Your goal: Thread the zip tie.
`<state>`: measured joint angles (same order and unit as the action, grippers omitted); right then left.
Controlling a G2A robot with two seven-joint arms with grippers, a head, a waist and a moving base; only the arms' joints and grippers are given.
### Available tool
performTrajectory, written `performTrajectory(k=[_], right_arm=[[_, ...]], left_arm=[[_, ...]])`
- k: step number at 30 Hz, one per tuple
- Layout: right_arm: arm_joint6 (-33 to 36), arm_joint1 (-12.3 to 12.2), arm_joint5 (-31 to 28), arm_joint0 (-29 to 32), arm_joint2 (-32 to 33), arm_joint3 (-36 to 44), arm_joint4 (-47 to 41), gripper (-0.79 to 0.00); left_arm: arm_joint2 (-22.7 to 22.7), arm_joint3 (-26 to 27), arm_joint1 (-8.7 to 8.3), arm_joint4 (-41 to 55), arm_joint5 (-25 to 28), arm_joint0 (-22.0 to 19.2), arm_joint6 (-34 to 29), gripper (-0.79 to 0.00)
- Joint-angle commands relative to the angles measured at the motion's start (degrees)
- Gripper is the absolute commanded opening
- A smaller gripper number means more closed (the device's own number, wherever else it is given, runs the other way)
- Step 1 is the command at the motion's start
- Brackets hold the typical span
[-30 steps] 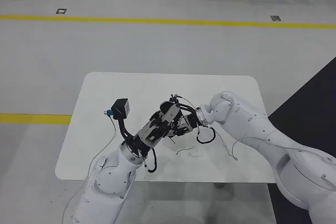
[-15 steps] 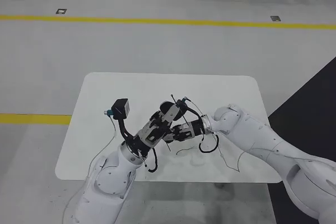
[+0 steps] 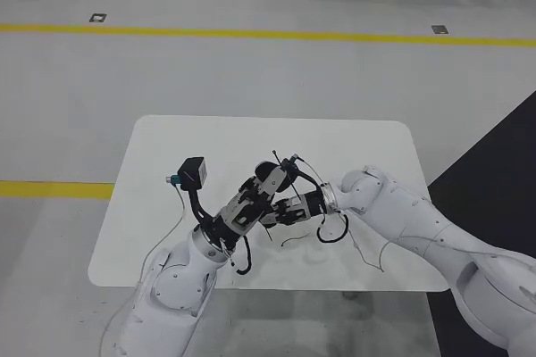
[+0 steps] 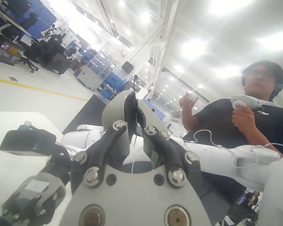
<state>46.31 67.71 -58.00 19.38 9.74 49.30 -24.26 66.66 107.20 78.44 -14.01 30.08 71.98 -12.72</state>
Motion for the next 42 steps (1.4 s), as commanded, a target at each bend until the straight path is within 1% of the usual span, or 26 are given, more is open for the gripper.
performTrajectory(k=[1, 3, 5, 8, 11, 16, 17, 38, 40, 42], right_arm=[[0.0, -0.01, 0.0, 0.0, 0.0, 0.03, -0.02, -0.785], [0.0, -0.01, 0.0, 0.0, 0.0, 0.03, -0.02, -0.785], [0.06, -0.16, 0.09, 1.89, 0.44, 2.34, -3.5, -0.785], [1.76, -1.75, 1.78, 2.27, 0.9, 4.39, -9.26, -0.785], [4.12, -4.94, 4.12, 2.18, 0.44, 8.38, -14.53, -0.785], [9.29, -12.25, 9.28, 3.0, 1.19, 17.01, -24.63, -0.785], [9.93, -12.75, 9.92, 3.13, 1.37, 17.86, -25.55, -0.785], [9.93, -12.75, 9.92, 3.13, 1.37, 17.86, -25.55, -0.785], [10.89, -12.52, 12.62, 4.09, 1.51, 21.15, -26.04, -0.785], [15.12, -12.84, 15.15, 4.38, 2.49, 22.55, -28.95, -0.785]], left_arm=[[0.0, 0.0, 0.0, 0.0, 0.0, 0.0, 0.0, -0.785], [0.0, 0.0, 0.0, 0.0, 0.0, 0.0, 0.0, -0.785], [0.0, 0.0, 0.0, 0.0, 0.0, 0.0, 0.0, -0.785], [0.0, 0.0, 0.0, 0.0, 0.0, 0.0, 0.0, -0.785], [0.0, 0.0, 0.0, 0.0, 0.0, 0.0, 0.0, -0.785], [0.0, 0.0, 0.0, 0.0, 0.0, 0.0, 0.0, -0.785], [0.0, 0.0, 0.0, 0.0, 0.0, 0.0, 0.0, -0.785], [0.0, 0.0, 0.0, 0.0, 0.0, 0.0, 0.0, -0.785], [0.0, 0.0, 0.0, 0.0, 0.0, 0.0, 0.0, -0.785], [0.0, 0.0, 0.0, 0.0, 0.0, 0.0, 0.0, -0.785]])
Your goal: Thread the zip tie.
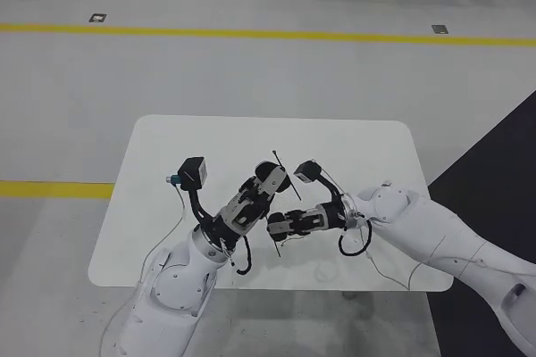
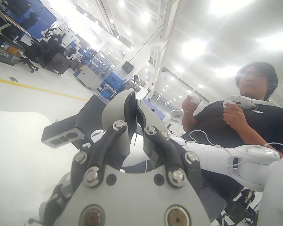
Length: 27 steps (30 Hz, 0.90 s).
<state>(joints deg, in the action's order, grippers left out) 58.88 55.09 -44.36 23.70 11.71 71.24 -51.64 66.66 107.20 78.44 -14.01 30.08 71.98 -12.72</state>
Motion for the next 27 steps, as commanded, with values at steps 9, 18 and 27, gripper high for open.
performTrajectory(k=[9, 18, 27], right_arm=[[18.13, -7.61, 17.08, 4.23, 12.75, 7.86, -11.63, -0.785], [27.74, -14.49, 26.67, 19.15, 35.06, 14.98, -19.13, -0.785], [27.31, -14.45, 26.25, 20.47, 36.19, 15.56, -18.07, -0.785]], left_arm=[[0.0, 0.0, 0.0, 0.0, 0.0, 0.0, 0.0, -0.785], [0.0, 0.0, 0.0, 0.0, 0.0, 0.0, 0.0, -0.785], [0.0, 0.0, 0.0, 0.0, 0.0, 0.0, 0.0, -0.785]])
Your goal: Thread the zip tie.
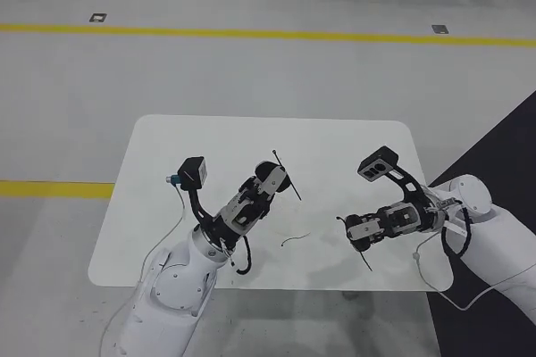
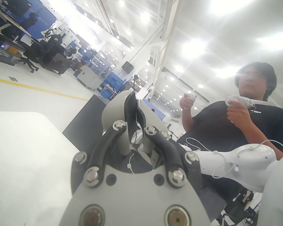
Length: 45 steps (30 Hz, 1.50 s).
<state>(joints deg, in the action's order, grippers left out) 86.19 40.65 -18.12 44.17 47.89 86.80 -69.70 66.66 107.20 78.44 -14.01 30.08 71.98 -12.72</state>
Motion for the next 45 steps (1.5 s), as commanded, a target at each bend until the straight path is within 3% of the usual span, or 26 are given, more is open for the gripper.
performTrajectory(k=[1, 9, 16, 34, 45], right_arm=[[0.0, 0.0, 0.0, 0.01, 0.01, 0.0, 0.0, -0.785], [-8.5, 0.93, 2.13, -0.42, -0.4, 0.77, 14.04, -0.785], [-6.8, 1.07, 1.77, 0.35, 0.95, 3.6, 20.08, -0.785], [-5.82, 1.23, 1.19, 1.34, 1.7, 4.8, 18.19, -0.785], [-5.82, 1.23, 1.19, 1.34, 1.7, 4.8, 18.19, -0.785]], left_arm=[[0.0, 0.0, 0.0, 0.0, 0.0, 0.0, 0.0, -0.785], [-3.19, -0.99, 0.19, -6.14, 1.47, -1.78, -0.62, -0.785], [-4.21, -2.87, 0.3, -11.22, 2.02, -2.75, 1.01, -0.785], [-4.06, -2.01, 0.21, -10.89, 2.21, -1.31, 3.07, -0.785], [-1.88, -1.65, -0.67, -9.7, 1.04, 1.96, -0.57, -0.785]])
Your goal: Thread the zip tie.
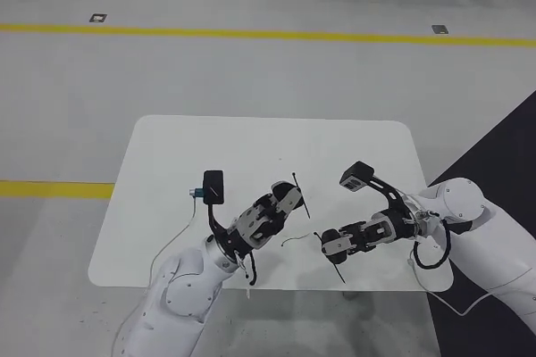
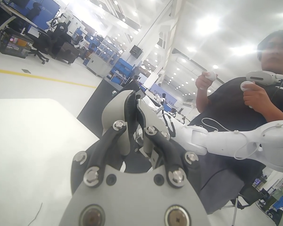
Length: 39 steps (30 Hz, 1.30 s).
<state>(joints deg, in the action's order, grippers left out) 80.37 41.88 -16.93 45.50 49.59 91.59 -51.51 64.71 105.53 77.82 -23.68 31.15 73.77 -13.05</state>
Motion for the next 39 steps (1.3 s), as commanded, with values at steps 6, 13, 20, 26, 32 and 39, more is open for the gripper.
performTrajectory(k=[6, 13, 20, 26, 32, 39], right_arm=[[0.0, 0.0, 0.0, 0.0, 0.0, 0.0, 0.0, -0.785], [0.0, 0.0, 0.0, 0.0, 0.0, 0.0, 0.0, -0.785], [0.0, 0.0, 0.0, 0.0, 0.0, 0.0, 0.0, -0.785], [0.0, 0.0, 0.0, 0.0, 0.0, 0.0, 0.0, -0.785], [0.0, 0.0, 0.0, 0.0, 0.0, 0.0, 0.0, -0.785], [0.0, 0.0, 0.0, 0.0, 0.0, 0.0, 0.0, -0.785]], left_arm=[[0.64, 1.24, -0.36, 1.06, -0.18, 1.29, -0.9, -0.785], [0.85, 2.93, -0.74, 2.55, -0.75, 2.64, -2.81, -0.785], [-0.04, 3.37, -0.86, 2.61, -0.83, 3.0, -3.03, -0.785], [-0.4, 3.34, -0.91, 2.35, -0.68, 2.67, -2.47, -0.785], [-1.06, 3.08, -0.96, 1.43, -0.62, 2.34, -2.28, -0.785], [-1.19, 3.07, -1.11, 1.3, -0.83, 2.26, -2.41, -0.785]])
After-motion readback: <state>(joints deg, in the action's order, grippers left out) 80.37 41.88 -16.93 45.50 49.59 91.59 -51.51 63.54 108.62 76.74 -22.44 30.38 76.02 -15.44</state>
